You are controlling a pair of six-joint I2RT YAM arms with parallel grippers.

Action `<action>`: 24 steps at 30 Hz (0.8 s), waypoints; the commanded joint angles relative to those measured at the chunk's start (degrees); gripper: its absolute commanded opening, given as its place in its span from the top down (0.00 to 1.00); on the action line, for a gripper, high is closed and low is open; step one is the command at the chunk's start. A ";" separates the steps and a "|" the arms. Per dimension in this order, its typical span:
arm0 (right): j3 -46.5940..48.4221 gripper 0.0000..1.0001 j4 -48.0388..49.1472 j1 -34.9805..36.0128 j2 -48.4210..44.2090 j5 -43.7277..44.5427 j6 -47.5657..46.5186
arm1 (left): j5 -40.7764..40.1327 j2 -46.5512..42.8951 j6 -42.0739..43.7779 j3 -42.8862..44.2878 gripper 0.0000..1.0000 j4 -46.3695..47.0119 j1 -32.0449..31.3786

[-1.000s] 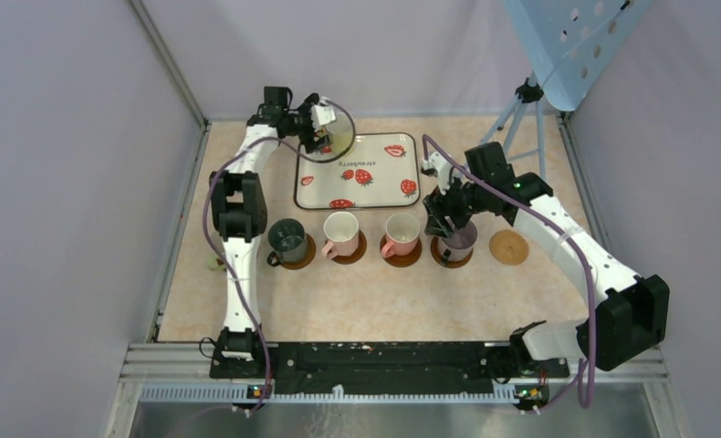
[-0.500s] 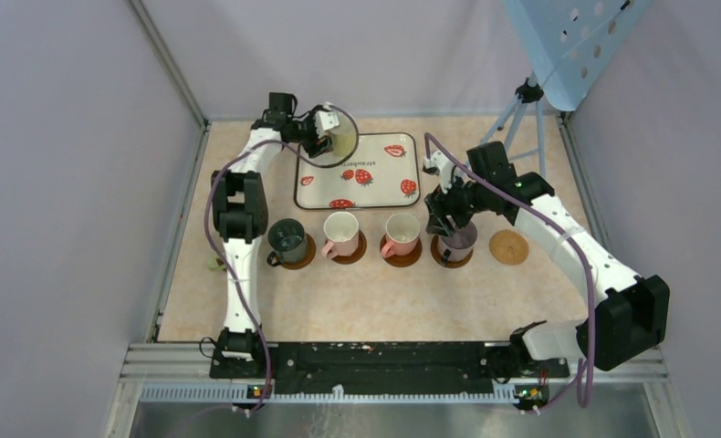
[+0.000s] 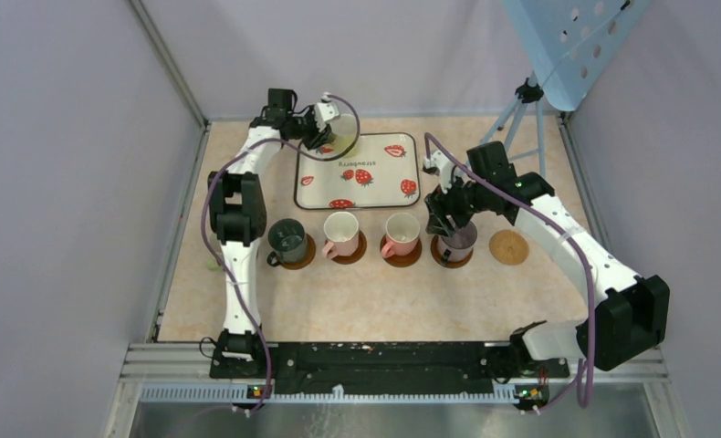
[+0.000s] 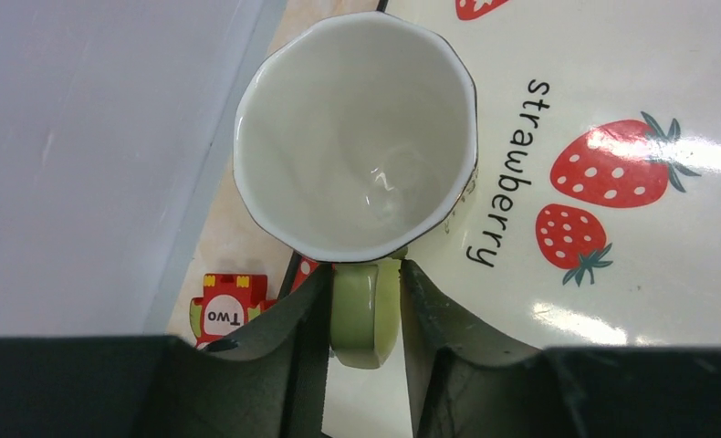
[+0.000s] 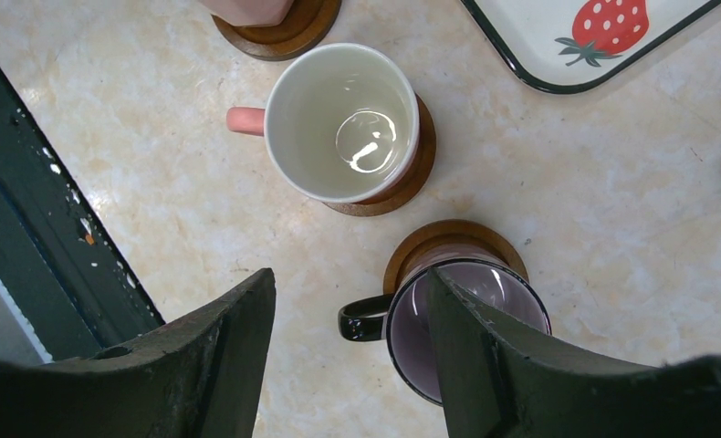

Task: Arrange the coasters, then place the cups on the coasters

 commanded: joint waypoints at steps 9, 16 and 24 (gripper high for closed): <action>0.08 0.39 2.26 -1.31 -0.76 -0.04 0.57 | 1.97 -4.91 -6.39 -1.89 0.78 1.70 -2.35; 0.29 0.39 2.52 -1.70 -1.12 0.19 0.74 | 5.12 -8.37 -9.45 -6.46 0.91 3.00 -5.13; 1.62 0.38 3.19 -2.55 -1.18 1.21 0.66 | 4.81 -13.02 -9.53 -14.91 0.96 4.62 -9.80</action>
